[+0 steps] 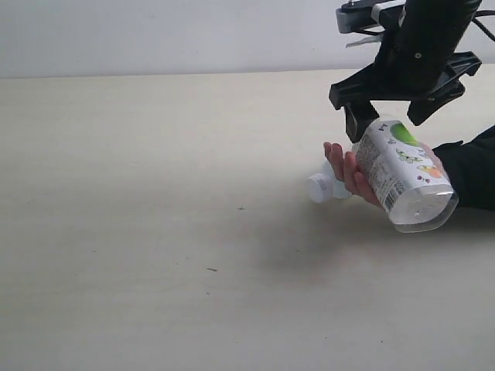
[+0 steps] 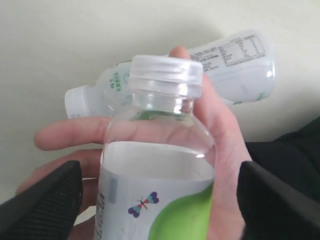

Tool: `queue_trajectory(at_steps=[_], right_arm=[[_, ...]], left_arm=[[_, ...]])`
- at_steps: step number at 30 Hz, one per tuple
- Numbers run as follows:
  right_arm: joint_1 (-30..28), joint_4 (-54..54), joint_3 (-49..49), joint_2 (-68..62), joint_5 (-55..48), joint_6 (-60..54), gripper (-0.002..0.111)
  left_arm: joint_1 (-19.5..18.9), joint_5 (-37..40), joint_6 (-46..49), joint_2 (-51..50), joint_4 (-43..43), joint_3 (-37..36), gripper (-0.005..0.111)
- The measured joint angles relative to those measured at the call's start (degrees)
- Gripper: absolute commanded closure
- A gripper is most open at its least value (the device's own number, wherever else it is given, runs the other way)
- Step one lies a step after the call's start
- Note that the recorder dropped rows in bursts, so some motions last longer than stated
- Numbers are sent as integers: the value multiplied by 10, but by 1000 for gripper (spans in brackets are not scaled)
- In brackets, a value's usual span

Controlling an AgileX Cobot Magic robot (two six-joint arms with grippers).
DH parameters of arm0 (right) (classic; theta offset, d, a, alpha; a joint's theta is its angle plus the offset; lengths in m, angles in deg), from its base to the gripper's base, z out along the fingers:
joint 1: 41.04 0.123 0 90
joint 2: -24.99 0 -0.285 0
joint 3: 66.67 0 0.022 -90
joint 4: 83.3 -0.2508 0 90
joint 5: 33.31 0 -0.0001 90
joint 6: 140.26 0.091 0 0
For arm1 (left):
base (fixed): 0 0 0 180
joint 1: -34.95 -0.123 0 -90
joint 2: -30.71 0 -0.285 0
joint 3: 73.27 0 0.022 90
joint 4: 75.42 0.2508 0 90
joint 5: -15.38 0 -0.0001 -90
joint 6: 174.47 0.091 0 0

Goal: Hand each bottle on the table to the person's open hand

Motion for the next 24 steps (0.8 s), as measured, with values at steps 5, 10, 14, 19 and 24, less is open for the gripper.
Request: queue_trajectory(at_steps=[5,10,14,19,24], right_arm=[[0,0,0,22,-3,-6,32],[0,-1,0,71,-23,-27,69],[0,-8,-4,134,-21,-30,100],[0,-23,-107,319,73,-30,108],[0,-32,-311,577,164,-30,108]], left_arm=[[0,0,0,0,0,0,107],[0,0,0,0,0,0,107],[0,0,0,0,0,0,107],[0,0,0,0,0,0,107],[0,0,0,0,0,0,107]])
